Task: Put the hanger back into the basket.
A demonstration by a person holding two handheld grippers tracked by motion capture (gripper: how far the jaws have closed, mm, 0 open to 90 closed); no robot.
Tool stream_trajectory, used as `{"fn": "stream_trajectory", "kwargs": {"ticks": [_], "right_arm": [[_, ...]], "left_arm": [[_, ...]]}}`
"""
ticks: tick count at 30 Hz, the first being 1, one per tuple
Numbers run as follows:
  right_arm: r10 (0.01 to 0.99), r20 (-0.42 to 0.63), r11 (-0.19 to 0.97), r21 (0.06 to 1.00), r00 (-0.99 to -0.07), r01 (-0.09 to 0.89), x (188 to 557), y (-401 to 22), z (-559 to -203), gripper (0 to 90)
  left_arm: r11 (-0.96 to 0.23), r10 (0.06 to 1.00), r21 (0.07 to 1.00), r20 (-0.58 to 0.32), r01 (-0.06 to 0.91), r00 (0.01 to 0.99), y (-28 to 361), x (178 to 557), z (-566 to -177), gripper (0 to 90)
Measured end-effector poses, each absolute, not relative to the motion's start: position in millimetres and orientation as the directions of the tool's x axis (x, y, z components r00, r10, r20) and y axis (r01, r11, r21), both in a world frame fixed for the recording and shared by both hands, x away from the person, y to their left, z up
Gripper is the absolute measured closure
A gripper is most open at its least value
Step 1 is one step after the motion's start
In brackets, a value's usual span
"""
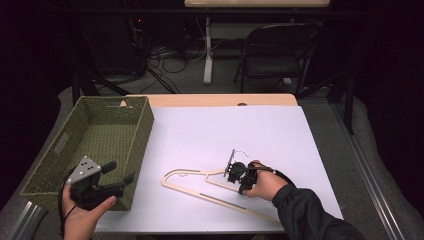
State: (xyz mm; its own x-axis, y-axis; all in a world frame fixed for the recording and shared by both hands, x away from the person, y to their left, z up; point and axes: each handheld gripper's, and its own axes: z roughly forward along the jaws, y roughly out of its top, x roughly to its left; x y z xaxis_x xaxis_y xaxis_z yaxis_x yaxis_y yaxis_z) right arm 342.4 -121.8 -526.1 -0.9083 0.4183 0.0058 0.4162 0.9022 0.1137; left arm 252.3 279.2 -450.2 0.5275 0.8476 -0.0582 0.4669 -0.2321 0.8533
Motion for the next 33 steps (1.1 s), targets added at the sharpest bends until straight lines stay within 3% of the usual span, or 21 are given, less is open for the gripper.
{"fn": "stream_trajectory", "kwargs": {"ticks": [12, 21, 23, 33], "right_arm": [[0.373, -0.017, 0.919, 0.142, -0.928, 0.367, 337, -122, -524, 85.4], [0.314, -0.106, 0.937, 0.194, -0.943, 0.29, 328, -126, -517, 85.5], [0.271, -0.152, 0.949, 0.207, -0.951, 0.237, 320, -127, -514, 85.5], [0.193, -0.286, 0.962, 0.244, -0.939, 0.123, 299, -130, -504, 85.5]], "left_arm": [[-0.241, 0.84, 0.853, -0.056, 0.464, 0.54, 275, 252, -450, 25.7], [-0.262, 0.812, 0.851, -0.06, 0.455, 0.58, 263, 253, -448, 25.9], [-0.276, 0.801, 0.844, -0.063, 0.461, 0.596, 258, 254, -447, 27.7], [-0.408, 0.691, 0.794, -0.053, 0.45, 0.721, 208, 277, -441, 29.8]]}}
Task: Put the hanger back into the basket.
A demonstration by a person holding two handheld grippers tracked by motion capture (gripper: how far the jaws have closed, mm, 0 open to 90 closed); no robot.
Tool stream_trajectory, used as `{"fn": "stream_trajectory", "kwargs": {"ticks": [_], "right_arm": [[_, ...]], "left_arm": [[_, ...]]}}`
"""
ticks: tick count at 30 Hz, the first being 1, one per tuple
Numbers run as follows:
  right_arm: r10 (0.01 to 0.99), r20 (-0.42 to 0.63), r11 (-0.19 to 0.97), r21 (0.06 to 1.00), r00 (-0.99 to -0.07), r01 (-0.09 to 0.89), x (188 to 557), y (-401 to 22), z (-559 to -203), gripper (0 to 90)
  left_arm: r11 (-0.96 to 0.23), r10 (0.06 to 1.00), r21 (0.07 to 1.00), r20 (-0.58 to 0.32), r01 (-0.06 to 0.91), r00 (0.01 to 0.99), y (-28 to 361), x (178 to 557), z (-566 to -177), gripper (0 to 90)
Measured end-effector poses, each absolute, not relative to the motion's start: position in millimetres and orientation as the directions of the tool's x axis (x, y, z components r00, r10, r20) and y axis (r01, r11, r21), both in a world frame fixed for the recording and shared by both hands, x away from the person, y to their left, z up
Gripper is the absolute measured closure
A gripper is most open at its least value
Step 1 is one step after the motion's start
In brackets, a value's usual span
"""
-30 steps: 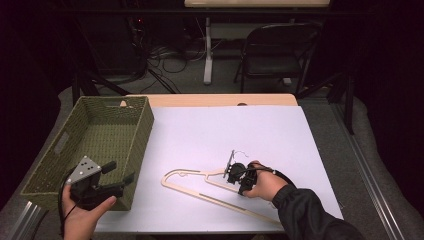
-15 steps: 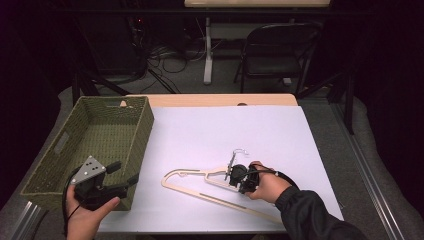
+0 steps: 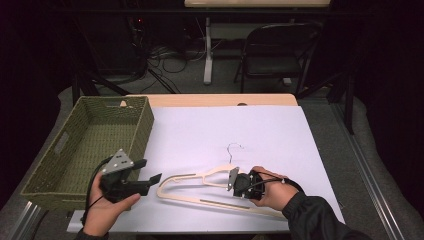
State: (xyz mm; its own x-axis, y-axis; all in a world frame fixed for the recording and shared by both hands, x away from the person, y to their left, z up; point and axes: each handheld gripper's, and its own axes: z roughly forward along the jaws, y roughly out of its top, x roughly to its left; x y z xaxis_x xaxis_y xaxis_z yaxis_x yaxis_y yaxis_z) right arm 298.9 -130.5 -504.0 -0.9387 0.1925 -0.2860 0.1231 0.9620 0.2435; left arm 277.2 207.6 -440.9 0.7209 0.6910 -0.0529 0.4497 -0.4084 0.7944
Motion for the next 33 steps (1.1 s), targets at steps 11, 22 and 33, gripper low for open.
{"fn": "stream_trajectory", "kwargs": {"ticks": [11, 22, 33], "right_arm": [[0.147, -0.365, 0.967, 0.249, -0.919, 0.055, 288, -129, -493, 85.5], [0.124, -0.377, 0.97, 0.241, -0.918, 0.032, 285, -125, -492, 85.5], [0.109, -0.393, 0.973, 0.232, -0.913, 0.016, 284, -123, -495, 85.5]], "left_arm": [[-0.536, 0.561, 0.699, -0.124, 0.473, 0.819, 141, 323, -462, 29.7], [-0.65, 0.442, 0.602, -0.197, 0.463, 0.875, 105, 343, -487, 37.0], [-0.682, 0.423, 0.542, -0.253, 0.49, 0.87, 97, 355, -502, 35.9]]}}
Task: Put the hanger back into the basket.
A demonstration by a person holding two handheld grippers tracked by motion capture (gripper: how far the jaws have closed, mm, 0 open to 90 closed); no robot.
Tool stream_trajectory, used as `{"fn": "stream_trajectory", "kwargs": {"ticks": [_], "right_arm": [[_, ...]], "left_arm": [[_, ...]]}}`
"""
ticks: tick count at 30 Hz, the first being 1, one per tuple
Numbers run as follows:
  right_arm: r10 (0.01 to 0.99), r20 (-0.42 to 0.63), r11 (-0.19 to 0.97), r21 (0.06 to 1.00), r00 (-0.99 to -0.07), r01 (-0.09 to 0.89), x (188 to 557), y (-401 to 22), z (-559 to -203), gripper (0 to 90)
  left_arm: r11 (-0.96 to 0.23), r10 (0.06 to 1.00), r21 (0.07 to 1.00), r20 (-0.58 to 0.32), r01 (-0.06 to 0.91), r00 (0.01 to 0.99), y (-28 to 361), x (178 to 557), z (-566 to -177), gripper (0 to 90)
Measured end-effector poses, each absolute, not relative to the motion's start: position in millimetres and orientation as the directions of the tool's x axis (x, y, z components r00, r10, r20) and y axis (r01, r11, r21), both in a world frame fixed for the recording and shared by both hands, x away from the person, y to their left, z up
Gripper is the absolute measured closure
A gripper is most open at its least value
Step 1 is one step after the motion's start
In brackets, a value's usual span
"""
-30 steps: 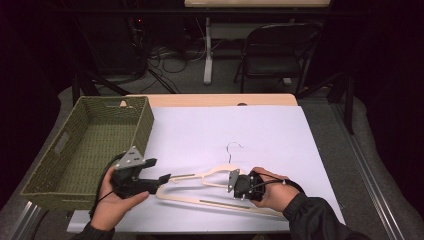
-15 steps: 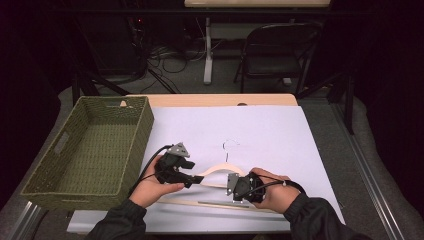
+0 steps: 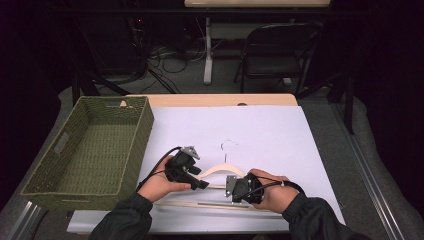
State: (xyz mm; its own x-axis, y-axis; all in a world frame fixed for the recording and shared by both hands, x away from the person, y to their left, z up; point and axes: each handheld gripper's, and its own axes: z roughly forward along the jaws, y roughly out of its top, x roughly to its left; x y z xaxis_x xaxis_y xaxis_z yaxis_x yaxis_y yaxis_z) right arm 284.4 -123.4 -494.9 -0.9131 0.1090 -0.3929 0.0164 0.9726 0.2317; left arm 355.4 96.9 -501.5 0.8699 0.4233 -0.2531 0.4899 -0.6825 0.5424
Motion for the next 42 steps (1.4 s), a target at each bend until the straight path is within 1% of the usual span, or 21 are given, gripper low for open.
{"fn": "stream_trajectory", "kwargs": {"ticks": [3, 4, 5, 7, 8, 14, 17, 18, 19, 20, 27, 31, 34, 35, 36, 37, 38, 39, 40, 41, 42], "right_arm": [[0.099, -0.398, 0.973, 0.229, -0.912, 0.006, 284, -123, -495, 85.5], [0.093, -0.392, 0.978, 0.207, -0.915, 0.01, 284, -122, -494, 85.5], [0.093, -0.392, 0.978, 0.207, -0.915, 0.01, 284, -122, -494, 85.5], [0.088, -0.392, 0.978, 0.21, -0.916, 0.004, 283, -121, -495, 85.5], [0.088, -0.395, 0.978, 0.21, -0.915, 0.003, 283, -121, -495, 85.5], [0.083, -0.409, 0.974, 0.227, -0.909, -0.014, 282, -119, -497, 85.4], [0.081, -0.407, 0.975, 0.222, -0.91, -0.013, 282, -118, -498, 85.4], [0.075, -0.421, 0.984, 0.181, -0.904, -0.003, 281, -117, -496, 85.4], [0.078, -0.408, 0.976, 0.216, -0.91, -0.013, 282, -118, -499, 85.3], [0.077, -0.41, 0.977, 0.212, -0.909, -0.012, 283, -118, -500, 85.3], [0.075, -0.411, 0.978, 0.209, -0.908, -0.013, 284, -117, -502, 85.2], [0.085, -0.399, 0.977, 0.211, -0.913, -0.001, 284, -117, -501, 84.8], [0.108, -0.377, 0.972, 0.233, -0.92, 0.019, 286, -117, -502, 83.5], [0.146, -0.341, 0.961, 0.273, -0.929, 0.051, 288, -120, -500, 81.7], [0.146, -0.341, 0.961, 0.273, -0.929, 0.051, 288, -120, -500, 81.7], [0.196, -0.309, 0.941, 0.326, -0.931, 0.09, 291, -125, -493, 78.8], [0.222, -0.287, 0.93, 0.351, -0.932, 0.113, 292, -129, -489, 77.6], [0.222, -0.287, 0.93, 0.351, -0.932, 0.113, 292, -129, -489, 77.6], [0.247, -0.273, 0.917, 0.377, -0.93, 0.133, 294, -132, -484, 76.5], [0.315, -0.254, 0.884, 0.428, -0.914, 0.186, 298, -138, -475, 74.0], [0.355, -0.246, 0.866, 0.45, -0.902, 0.218, 300, -141, -472, 72.2]], "left_arm": [[-0.69, 0.424, 0.532, -0.252, 0.49, 0.87, 96, 359, -503, 36.1], [-0.683, 0.438, 0.538, -0.239, 0.494, 0.867, 96, 359, -503, 37.6], [-0.678, 0.443, 0.545, -0.232, 0.493, 0.866, 96, 360, -503, 37.6], [-0.679, 0.446, 0.549, -0.219, 0.488, 0.868, 94, 360, -503, 44.2], [-0.682, 0.449, 0.548, -0.21, 0.485, 0.869, 92, 360, -503, 44.2], [-0.692, 0.456, 0.527, -0.21, 0.494, 0.864, 84, 363, -508, 54.7], [-0.702, 0.46, 0.514, -0.2, 0.492, 0.865, 82, 363, -509, 64.1], [-0.705, 0.461, 0.512, -0.195, 0.491, 0.866, 82, 362, -510, 70.5], [-0.707, 0.458, 0.51, -0.197, 0.49, 0.867, 81, 361, -509, 73.4], [-0.707, 0.457, 0.513, -0.194, 0.487, 0.868, 81, 360, -509, 76.2], [-0.709, 0.451, 0.523, -0.178, 0.472, 0.874, 82, 356, -506, 78.0], [-0.705, 0.452, 0.524, -0.189, 0.479, 0.872, 84, 356, -508, 78.3], [-0.699, 0.457, 0.525, -0.196, 0.487, 0.868, 85, 355, -509, 78.3], [-0.695, 0.46, 0.525, -0.198, 0.49, 0.865, 86, 354, -510, 78.6], [-0.695, 0.46, 0.525, -0.198, 0.49, 0.865, 86, 354, -510, 78.8], [-0.702, 0.459, 0.521, -0.192, 0.486, 0.868, 87, 354, -511, 78.8], [-0.697, 0.462, 0.522, -0.196, 0.491, 0.865, 87, 354, -511, 78.8], [-0.692, 0.467, 0.525, -0.197, 0.495, 0.862, 88, 354, -512, 78.8], [-0.691, 0.465, 0.525, -0.202, 0.496, 0.862, 89, 354, -512, 78.9], [-0.688, 0.466, 0.53, -0.203, 0.496, 0.861, 90, 352, -512, 78.9], [-0.686, 0.467, 0.532, -0.2, 0.496, 0.861, 90, 352, -512, 78.9]]}}
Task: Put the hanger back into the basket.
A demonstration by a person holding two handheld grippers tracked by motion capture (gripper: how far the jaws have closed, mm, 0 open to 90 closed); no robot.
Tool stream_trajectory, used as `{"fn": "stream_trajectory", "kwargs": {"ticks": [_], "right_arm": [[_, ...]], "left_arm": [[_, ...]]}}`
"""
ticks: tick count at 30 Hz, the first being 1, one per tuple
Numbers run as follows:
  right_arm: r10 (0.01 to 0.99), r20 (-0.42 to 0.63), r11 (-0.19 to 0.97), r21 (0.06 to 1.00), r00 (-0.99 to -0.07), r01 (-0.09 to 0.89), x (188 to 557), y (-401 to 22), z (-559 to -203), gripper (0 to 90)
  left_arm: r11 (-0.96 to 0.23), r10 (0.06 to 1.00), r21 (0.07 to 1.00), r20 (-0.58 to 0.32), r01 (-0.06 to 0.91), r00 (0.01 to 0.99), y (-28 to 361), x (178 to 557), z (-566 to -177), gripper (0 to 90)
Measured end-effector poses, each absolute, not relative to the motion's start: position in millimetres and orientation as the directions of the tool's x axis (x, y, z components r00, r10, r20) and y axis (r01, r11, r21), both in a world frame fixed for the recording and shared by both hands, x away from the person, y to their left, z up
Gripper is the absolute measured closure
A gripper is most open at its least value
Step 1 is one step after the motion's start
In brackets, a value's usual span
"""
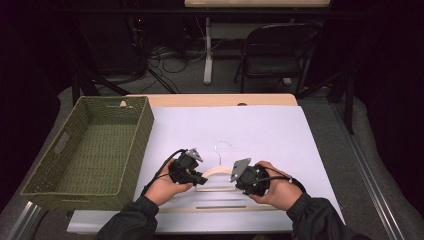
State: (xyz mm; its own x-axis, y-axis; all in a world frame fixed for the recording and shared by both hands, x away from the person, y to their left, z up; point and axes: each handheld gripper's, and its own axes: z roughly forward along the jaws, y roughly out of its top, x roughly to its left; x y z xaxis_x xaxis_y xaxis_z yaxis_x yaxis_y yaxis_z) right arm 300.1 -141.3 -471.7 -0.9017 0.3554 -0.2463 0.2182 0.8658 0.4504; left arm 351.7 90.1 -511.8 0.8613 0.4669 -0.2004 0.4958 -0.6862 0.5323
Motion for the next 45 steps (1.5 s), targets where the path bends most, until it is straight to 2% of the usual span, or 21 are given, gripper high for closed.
{"fn": "stream_trajectory", "kwargs": {"ticks": [3, 5, 12, 16, 20, 27, 30, 32, 37, 42, 45], "right_arm": [[0.407, -0.249, 0.845, 0.468, -0.879, 0.258, 307, -147, -467, 68.7], [0.473, -0.223, 0.81, 0.49, -0.853, 0.321, 315, -151, -466, 65.0], [0.486, -0.152, 0.797, 0.482, -0.861, 0.365, 326, -140, -478, 58.8], [0.487, -0.155, 0.799, 0.476, -0.86, 0.367, 329, -133, -483, 58.8], [0.494, -0.158, 0.802, 0.463, -0.855, 0.378, 333, -124, -489, 60.1], [0.486, -0.163, 0.809, 0.456, -0.859, 0.371, 334, -116, -497, 73.5], [0.478, -0.168, 0.81, 0.463, -0.862, 0.359, 332, -115, -497, 73.8], [0.471, -0.187, 0.818, 0.459, -0.862, 0.347, 330, -115, -496, 74.0], [0.45, -0.217, 0.823, 0.478, -0.866, 0.308, 325, -116, -493, 74.2], [0.433, -0.25, 0.828, 0.491, -0.866, 0.272, 317, -118, -488, 74.4], [0.425, -0.264, 0.829, 0.498, -0.866, 0.255, 314, -119, -487, 74.4]], "left_arm": [[-0.688, 0.462, 0.534, -0.199, 0.491, 0.864, 91, 350, -511, 79.0], [-0.688, 0.461, 0.537, -0.197, 0.489, 0.865, 91, 348, -510, 79.0], [-0.679, 0.464, 0.544, -0.202, 0.493, 0.862, 93, 346, -510, 79.1], [-0.675, 0.465, 0.546, -0.208, 0.496, 0.861, 94, 345, -510, 79.1], [-0.672, 0.466, 0.549, -0.208, 0.497, 0.86, 94, 344, -510, 79.2], [-0.671, 0.461, 0.554, -0.21, 0.493, 0.862, 95, 342, -510, 79.1], [-0.668, 0.457, 0.555, -0.22, 0.496, 0.862, 96, 342, -509, 79.0], [-0.659, 0.446, 0.56, -0.247, 0.502, 0.861, 98, 342, -508, 75.2], [-0.674, 0.42, 0.549, -0.266, 0.495, 0.868, 102, 340, -503, 55.3], [-0.715, 0.399, 0.511, -0.262, 0.477, 0.879, 105, 336, -503, 50.6], [-0.729, 0.384, 0.502, -0.263, 0.466, 0.885, 106, 333, -503, 51.4]]}}
